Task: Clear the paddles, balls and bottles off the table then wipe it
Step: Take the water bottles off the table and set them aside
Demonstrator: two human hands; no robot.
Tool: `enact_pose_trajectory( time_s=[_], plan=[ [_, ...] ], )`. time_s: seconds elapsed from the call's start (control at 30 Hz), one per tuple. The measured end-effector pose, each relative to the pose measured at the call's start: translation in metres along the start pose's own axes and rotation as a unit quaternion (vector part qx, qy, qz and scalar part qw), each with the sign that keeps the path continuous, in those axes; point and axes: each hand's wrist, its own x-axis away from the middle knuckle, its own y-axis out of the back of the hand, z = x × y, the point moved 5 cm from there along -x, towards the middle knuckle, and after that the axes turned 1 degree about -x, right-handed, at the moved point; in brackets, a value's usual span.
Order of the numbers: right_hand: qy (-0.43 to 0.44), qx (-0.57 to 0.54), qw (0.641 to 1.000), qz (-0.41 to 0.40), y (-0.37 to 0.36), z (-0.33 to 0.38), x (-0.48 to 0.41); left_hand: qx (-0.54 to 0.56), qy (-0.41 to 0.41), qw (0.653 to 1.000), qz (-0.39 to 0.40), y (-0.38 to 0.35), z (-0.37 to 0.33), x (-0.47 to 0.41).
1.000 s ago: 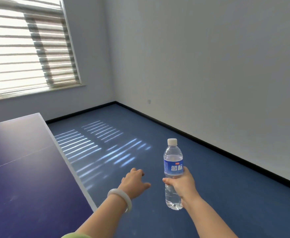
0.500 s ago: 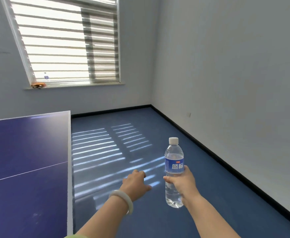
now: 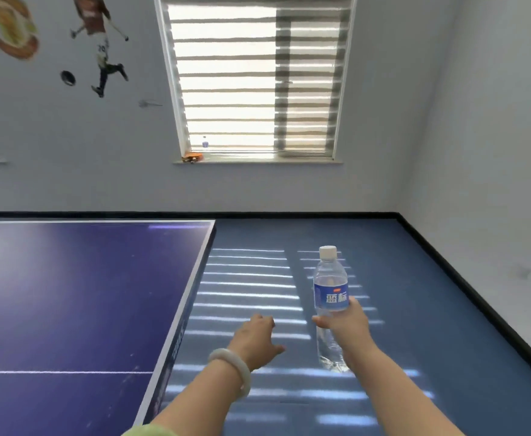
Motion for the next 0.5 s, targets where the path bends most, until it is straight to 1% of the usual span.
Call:
enact_pose_trajectory(
  time_s=[0.1,0.2,0.33,0.5],
  plan=[
    [-0.01,-0.005,0.998,0.057,-0.058,0.013,-0.076,0.021,0.039,0.999,-0.015,0.029,0.029,-0.07],
    [-0.006,-0.003,0.996,0.093,-0.109,0.029,-0.158,0.041,0.054,0.997,-0.03,0.061,0.053,-0.153],
    [-0.01,0.009,0.995,0.094,-0.155,0.056,-0.277,0.046,0.054,0.997,-0.036,0.114,0.072,-0.273],
    [0.004,0.023,0.997,0.072,-0.179,0.096,-0.416,0.03,0.038,0.998,-0.034,0.179,0.076,-0.418]
  ],
)
